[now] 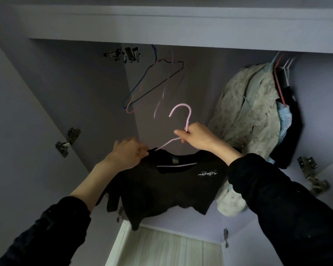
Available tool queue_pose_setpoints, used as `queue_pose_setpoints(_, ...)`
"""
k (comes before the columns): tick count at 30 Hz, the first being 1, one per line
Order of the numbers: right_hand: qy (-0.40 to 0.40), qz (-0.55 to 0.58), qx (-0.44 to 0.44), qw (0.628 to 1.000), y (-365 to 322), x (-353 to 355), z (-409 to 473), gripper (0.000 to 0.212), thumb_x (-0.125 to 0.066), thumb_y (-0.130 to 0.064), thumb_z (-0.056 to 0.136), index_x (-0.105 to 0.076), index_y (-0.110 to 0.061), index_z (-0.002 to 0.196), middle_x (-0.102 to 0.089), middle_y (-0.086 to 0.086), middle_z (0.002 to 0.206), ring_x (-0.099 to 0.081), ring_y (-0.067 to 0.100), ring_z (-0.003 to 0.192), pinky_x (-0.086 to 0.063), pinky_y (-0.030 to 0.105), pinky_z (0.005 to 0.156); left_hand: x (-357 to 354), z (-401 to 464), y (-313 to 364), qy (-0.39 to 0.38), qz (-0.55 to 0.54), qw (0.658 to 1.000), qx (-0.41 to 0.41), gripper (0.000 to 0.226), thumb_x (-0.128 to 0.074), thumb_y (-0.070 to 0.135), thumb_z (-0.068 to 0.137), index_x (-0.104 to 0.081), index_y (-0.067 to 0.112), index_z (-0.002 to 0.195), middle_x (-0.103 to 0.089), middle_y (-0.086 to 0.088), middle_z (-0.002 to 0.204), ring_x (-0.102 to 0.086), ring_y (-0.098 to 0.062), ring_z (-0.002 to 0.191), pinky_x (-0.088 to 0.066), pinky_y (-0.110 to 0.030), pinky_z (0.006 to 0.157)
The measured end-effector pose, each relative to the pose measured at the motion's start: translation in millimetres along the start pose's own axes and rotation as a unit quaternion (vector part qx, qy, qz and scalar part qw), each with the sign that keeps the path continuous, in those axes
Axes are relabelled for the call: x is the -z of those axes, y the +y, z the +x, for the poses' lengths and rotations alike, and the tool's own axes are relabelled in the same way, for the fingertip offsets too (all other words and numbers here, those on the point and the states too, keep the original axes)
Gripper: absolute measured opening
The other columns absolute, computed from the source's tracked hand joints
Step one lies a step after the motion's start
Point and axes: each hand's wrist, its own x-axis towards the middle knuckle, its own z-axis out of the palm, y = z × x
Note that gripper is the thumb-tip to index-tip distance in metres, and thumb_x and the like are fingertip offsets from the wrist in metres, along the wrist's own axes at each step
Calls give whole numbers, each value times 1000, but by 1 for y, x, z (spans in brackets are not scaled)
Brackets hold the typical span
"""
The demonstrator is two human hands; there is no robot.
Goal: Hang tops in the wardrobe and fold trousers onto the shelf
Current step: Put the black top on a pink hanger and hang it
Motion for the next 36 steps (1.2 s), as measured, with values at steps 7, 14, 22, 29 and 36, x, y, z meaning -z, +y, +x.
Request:
queue_pose_setpoints(7, -27, 64, 57, 996, 3, 10, -5, 32, -56, -41, 92, -68, -12, 86, -54, -1, 66, -51, 10, 61, -37, 22, 59, 4, -2, -13, 137, -92, 985, -50, 15, -61, 13, 89, -63, 4, 100, -65, -12, 99, -59, -30, 97, -39, -30, 81)
queue_pose_setpoints(14, -101, -5, -43, 994, 73, 4, -12, 55, -68, -28, 86, -47, -16, 136, -54, 0, 132, -50, 18, 124, -38, 28, 101, 7, -11, -41, 245, -83, 965, -48, 9, -61, 1, 86, -63, -7, 92, -59, -20, 92, -55, -35, 89, -32, -25, 70)
queue_pose_setpoints(22, -24, 53, 5, 998, 70, 2, -4, 28, -58, -18, 93, -66, -9, 118, -68, 1, 114, -59, 10, 110, -44, 26, 98, 8, -14, -63, 248, -79, 964, -43, 10, -61, 0, 87, -63, -7, 93, -61, -21, 93, -55, -36, 90, -36, -31, 73)
queue_pose_setpoints(29, 92, 123, 74, 985, 45, 3, -5, 34, -59, -22, 92, -62, -7, 122, -64, 1, 120, -55, 6, 114, -41, 17, 97, 3, -11, -71, 255, -93, 962, -32, 10, -56, 0, 89, -59, -7, 96, -59, -22, 94, -53, -37, 94, -37, -35, 75)
queue_pose_setpoints(36, 123, -151, 154, 969, 25, 19, 6, 76, -39, -73, 75, -51, -26, 134, -56, -5, 127, -44, 18, 118, -36, 43, 101, 5, -4, -62, 298, -95, 947, -75, 7, -57, -4, 87, -59, -7, 93, -59, -22, 89, -55, -39, 88, -32, -27, 70)
